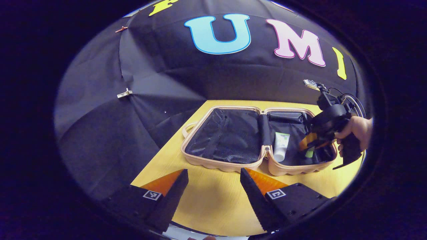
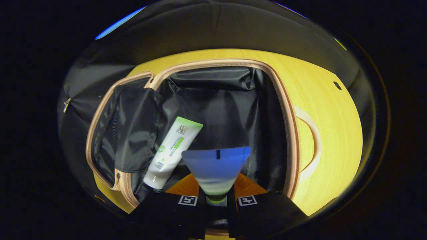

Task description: First open the suitcase, pack the skin care products into it, and then close the suitcase.

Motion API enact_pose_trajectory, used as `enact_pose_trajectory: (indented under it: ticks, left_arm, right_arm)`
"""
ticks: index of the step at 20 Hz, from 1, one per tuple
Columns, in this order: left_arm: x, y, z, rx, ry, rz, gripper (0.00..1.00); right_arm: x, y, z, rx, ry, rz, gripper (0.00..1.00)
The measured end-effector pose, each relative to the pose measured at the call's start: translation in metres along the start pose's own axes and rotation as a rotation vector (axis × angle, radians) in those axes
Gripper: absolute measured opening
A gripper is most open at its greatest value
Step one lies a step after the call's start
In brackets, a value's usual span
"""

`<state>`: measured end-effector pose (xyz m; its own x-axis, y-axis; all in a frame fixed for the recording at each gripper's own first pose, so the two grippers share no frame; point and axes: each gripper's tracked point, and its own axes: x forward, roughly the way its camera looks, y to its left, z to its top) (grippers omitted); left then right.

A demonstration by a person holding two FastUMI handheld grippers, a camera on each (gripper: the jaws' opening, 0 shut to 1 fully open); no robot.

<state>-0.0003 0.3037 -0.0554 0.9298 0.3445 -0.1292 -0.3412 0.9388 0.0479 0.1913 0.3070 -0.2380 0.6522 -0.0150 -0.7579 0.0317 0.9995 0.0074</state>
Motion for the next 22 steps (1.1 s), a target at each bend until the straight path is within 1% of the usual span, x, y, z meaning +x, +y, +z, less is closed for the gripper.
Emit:
enact_pose_trajectory:
  ticks: [2, 3, 4, 5, 7, 8, 10, 11, 12, 13, 15, 17, 19, 20, 22]
  left_arm:
    - [-0.004, 0.008, -0.002, -0.012, -0.018, -0.005, 0.99]
    - [-0.004, 0.014, -0.001, -0.012, -0.035, -0.001, 0.98]
    - [-0.006, 0.018, 0.001, -0.013, -0.049, 0.002, 0.99]
    - [-0.007, 0.023, 0.003, -0.022, -0.06, 0.004, 0.98]
    - [-0.004, 0.036, 0.007, -0.043, -0.077, 0.017, 0.98]
    - [0.001, 0.045, 0.009, -0.056, -0.079, 0.029, 0.98]
    - [0.016, 0.061, 0.026, -0.091, -0.117, 0.02, 0.98]
    - [0.026, 0.073, 0.039, -0.102, -0.139, 0.024, 0.98]
    - [0.036, 0.09, 0.05, -0.112, -0.15, 0.048, 0.98]
    - [0.048, 0.106, 0.06, -0.123, -0.148, 0.07, 0.98]
    - [0.083, 0.128, 0.078, -0.164, -0.126, 0.074, 0.98]
    - [0.125, 0.143, 0.077, -0.25, -0.066, 0.063, 0.98]
    - [0.167, 0.148, 0.07, -0.371, 0.015, 0.027, 0.98]
    - [0.187, 0.148, 0.064, -0.427, 0.058, 0.003, 0.95]
    - [0.22, 0.144, 0.055, -0.496, 0.125, -0.022, 0.95]
  right_arm:
    - [0.002, 0.003, 0.004, 0.01, -0.01, -0.028, 0.24]
    - [0.0, 0.007, 0.006, 0.024, -0.009, -0.016, 0.35]
    - [-0.004, 0.012, 0.007, 0.036, -0.007, 0.004, 0.48]
    - [-0.01, 0.012, 0.009, 0.038, -0.025, 0.009, 0.61]
    - [-0.036, 0.006, 0.025, 0.008, -0.125, 0.021, 0.87]
    - [-0.052, 0.007, 0.031, 0.0, -0.174, 0.044, 1.0]
    - [-0.089, 0.008, 0.034, -0.006, -0.248, 0.12, 0.99]
    - [-0.107, 0.0, 0.034, -0.009, -0.289, 0.13, 0.98]
    - [-0.126, -0.009, 0.035, -0.012, -0.338, 0.136, 0.98]
    - [-0.142, -0.019, 0.037, -0.01, -0.389, 0.135, 0.98]
    - [-0.167, -0.037, 0.031, -0.021, -0.45, 0.133, 0.98]
    - [-0.185, -0.059, 0.023, -0.056, -0.496, 0.104, 0.98]
    - [-0.199, -0.084, 0.009, -0.101, -0.538, 0.051, 0.98]
    - [-0.205, -0.095, 0.001, -0.116, -0.552, 0.02, 0.98]
    - [-0.212, -0.111, -0.017, -0.138, -0.552, -0.015, 0.98]
